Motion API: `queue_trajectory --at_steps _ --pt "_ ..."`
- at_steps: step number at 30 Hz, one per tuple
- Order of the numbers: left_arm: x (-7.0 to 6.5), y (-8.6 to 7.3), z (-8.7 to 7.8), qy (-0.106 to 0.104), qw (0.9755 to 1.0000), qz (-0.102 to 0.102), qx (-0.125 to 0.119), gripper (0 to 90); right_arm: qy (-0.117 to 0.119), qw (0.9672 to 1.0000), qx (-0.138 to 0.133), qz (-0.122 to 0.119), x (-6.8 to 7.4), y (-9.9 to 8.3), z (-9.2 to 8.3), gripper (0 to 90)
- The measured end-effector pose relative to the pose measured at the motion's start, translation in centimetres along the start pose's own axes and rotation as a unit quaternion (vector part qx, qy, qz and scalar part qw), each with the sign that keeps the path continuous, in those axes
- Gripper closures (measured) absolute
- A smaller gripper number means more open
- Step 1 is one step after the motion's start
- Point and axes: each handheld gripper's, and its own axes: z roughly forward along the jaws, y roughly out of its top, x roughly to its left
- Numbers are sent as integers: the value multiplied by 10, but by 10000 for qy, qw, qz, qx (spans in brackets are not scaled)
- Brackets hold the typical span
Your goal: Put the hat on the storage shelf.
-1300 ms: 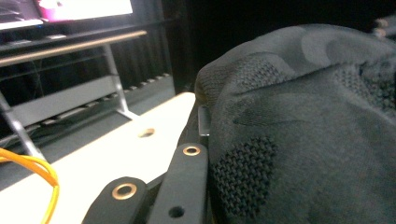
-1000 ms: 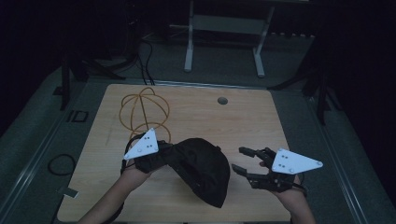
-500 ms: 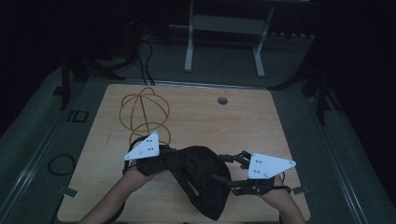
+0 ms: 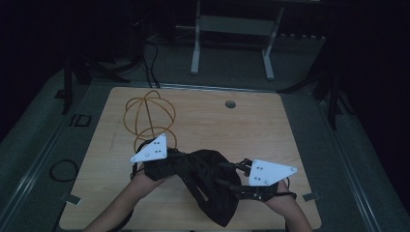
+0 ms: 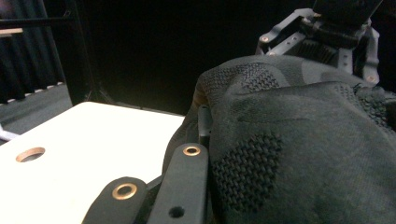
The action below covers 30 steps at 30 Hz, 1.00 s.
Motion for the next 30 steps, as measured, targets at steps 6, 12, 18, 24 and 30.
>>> queue_trajectory --at_steps 6,12,18,24,30 --pt "1 0 -1 -4 10000 -84 -45 895 -153 9998 99 -109 3 0 4 782" --pt "2 0 -1 30 10000 -74 -28 894 -210 9997 137 -69 3 2 4 876" --pt "5 -2 -2 223 9997 -30 61 887 -349 9992 -138 130 -3 6 -7 882" --pt "5 0 -7 272 9996 -1 -17 671 -405 9975 -482 328 -9 10 -18 883" --pt "2 -3 -17 594 9982 103 74 521 -616 9944 -685 521 -19 15 -31 882"
